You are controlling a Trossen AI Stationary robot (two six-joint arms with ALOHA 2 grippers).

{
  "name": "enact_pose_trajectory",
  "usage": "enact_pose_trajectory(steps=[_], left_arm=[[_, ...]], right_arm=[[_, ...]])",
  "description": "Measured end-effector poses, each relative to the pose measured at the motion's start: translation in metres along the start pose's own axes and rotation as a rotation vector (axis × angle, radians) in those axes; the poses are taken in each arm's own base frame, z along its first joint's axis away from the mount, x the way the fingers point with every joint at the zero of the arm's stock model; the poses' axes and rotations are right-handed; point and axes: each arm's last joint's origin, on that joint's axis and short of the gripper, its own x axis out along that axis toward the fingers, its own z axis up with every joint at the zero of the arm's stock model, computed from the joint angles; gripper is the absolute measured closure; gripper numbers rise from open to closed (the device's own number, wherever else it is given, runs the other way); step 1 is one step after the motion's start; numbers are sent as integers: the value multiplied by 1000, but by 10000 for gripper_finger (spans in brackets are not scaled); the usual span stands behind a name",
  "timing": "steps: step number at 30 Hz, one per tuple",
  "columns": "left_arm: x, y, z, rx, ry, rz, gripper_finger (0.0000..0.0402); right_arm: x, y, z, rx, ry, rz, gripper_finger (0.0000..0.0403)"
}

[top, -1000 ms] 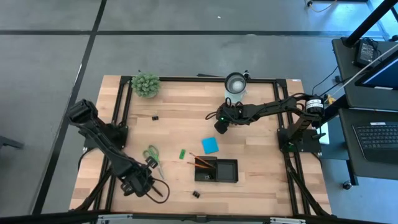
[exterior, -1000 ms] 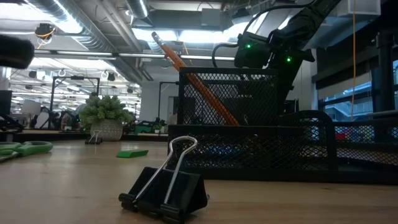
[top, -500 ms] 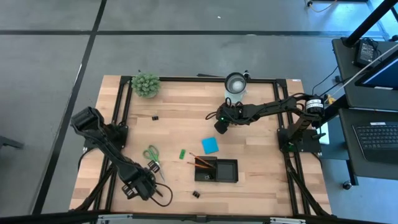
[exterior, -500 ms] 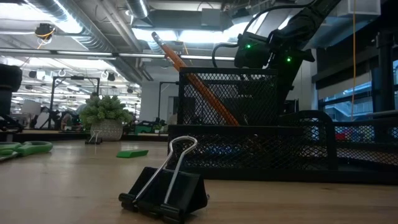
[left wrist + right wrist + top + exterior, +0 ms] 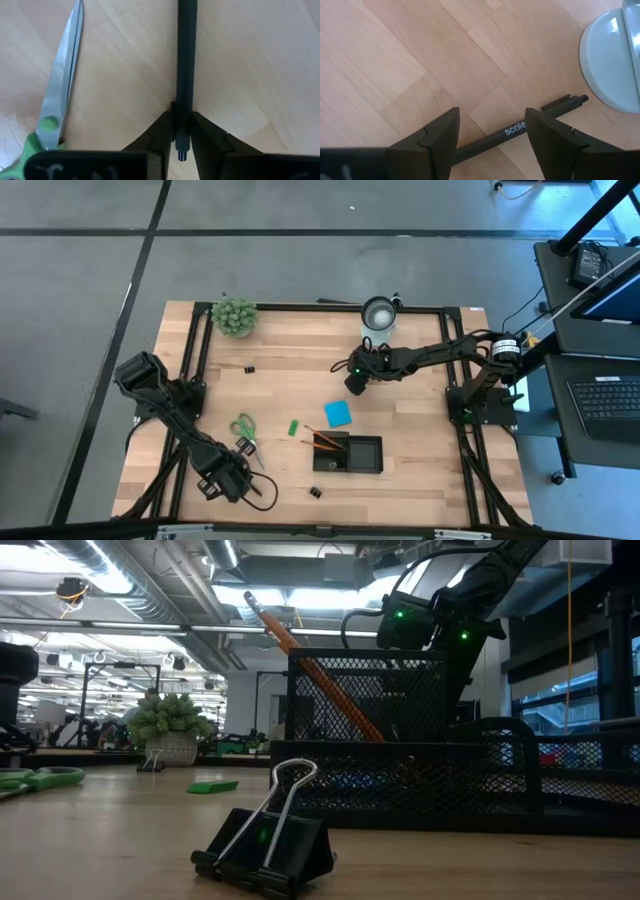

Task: Pick and place office supplies into organizer
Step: Put the bottom pen into the top left slot of the desk organizer

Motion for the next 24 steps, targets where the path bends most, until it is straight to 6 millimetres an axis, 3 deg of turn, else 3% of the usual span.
enact_pose_trajectory(steps=[12, 24], left_arm=[[-10, -1, 9, 21, 6, 28, 360], [-17, 4, 12, -15, -4, 161, 362]], right_arm=[[0, 0, 0, 0, 0, 0, 175], [0, 0, 0, -2, 3, -2, 175]])
